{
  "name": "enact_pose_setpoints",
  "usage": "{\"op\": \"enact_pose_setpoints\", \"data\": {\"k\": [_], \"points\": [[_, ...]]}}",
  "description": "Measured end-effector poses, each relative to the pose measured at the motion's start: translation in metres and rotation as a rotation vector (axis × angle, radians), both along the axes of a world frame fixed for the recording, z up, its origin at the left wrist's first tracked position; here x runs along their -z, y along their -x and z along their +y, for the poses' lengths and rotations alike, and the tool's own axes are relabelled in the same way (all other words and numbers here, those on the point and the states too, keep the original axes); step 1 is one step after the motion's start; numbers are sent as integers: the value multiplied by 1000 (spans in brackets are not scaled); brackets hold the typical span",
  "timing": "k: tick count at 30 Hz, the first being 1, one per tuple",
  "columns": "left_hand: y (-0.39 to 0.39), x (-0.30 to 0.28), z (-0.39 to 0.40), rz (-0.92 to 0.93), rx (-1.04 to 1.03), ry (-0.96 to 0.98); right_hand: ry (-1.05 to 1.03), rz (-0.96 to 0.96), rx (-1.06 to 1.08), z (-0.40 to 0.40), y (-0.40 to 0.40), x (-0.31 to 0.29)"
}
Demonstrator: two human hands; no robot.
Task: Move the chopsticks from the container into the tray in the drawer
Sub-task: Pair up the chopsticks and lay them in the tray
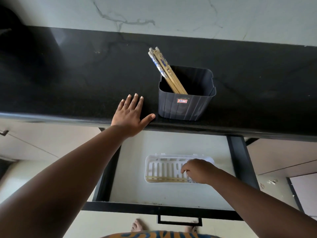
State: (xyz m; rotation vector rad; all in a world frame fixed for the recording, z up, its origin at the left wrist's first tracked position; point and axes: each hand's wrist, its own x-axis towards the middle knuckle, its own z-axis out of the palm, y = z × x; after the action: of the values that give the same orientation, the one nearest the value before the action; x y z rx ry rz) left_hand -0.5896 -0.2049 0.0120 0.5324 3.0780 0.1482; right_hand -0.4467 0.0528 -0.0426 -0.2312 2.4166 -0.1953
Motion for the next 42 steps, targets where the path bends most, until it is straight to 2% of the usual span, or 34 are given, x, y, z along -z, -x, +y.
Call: {"op": "enact_pose_setpoints", "data": {"k": [4,12,16,20,25,28,32,42], "points": [[1,-3,1,-49,8,8,164,106,81,-5,10,-54],[6,-6,-1,-134,25,10,477,473,280,-29,48,-185],[7,-6,0,-159,24,9,557,657,387,-37,72,-219],[8,-7,1,-171,16,14,424,774,457,-49,102,-223],[8,-9,2,-190,11,25,175,683,423,-64,132,-211],[10,-9,1,-186,10,26,107,699,388,-68,143,-201],[10,-7,0,-179,12,23,103,765,375,-69,151,-195],[10,-5,-1,-164,8,16,192,746,411,-61,154,-192]]}}
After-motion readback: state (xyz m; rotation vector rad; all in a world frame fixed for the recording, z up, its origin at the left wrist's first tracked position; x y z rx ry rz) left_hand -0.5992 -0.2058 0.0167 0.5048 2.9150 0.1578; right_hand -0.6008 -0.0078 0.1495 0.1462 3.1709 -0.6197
